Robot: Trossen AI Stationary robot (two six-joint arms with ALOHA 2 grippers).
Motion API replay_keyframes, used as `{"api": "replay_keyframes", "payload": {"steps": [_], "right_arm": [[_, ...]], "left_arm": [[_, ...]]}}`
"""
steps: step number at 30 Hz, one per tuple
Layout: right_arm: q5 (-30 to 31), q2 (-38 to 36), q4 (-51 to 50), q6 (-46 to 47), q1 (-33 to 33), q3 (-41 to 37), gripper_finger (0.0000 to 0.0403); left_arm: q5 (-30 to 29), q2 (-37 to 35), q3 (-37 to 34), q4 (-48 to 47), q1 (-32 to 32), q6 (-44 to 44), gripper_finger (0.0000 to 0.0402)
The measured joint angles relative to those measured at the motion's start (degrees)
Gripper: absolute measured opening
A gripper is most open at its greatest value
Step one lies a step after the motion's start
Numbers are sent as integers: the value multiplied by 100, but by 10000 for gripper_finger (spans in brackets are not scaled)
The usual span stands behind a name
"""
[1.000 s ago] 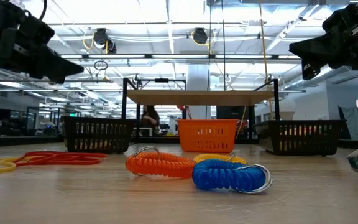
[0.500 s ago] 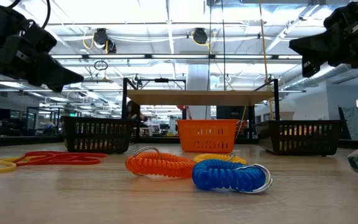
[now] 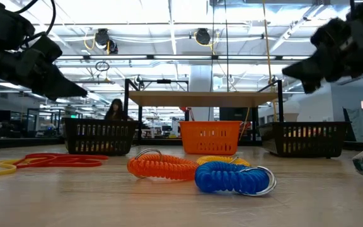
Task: Pick & Place Office Desk Supplies
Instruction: Put the yellow spring keychain into the orange bin
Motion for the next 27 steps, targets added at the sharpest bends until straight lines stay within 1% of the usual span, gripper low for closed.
{"api": "replay_keyframes", "payload": {"steps": [5,9,13,19,21,23,27], "right_arm": [[18,1403,358,-234,605,558,0],[453,2610,378,-496,1290,1220,0],[875,3830,7,-677,1870,2060,0],[872,5609,-655,-811,2357,3481,3],[872,6142,-844,-898,2447,3878,13],[872,6584,-970,-998,2514,4179,32],[864,7262,-1056,-1264,2598,4520,93]], "left_arm": [[-32,29,0,-2,-1,-4,19],[-32,28,0,-2,-1,-34,19],[-28,28,0,-2,-1,-59,19],[-26,28,0,-2,-1,-59,19],[-26,28,0,-1,-1,-59,19],[-24,28,0,0,-1,-78,19],[-23,28,0,0,-1,-106,19]]}}
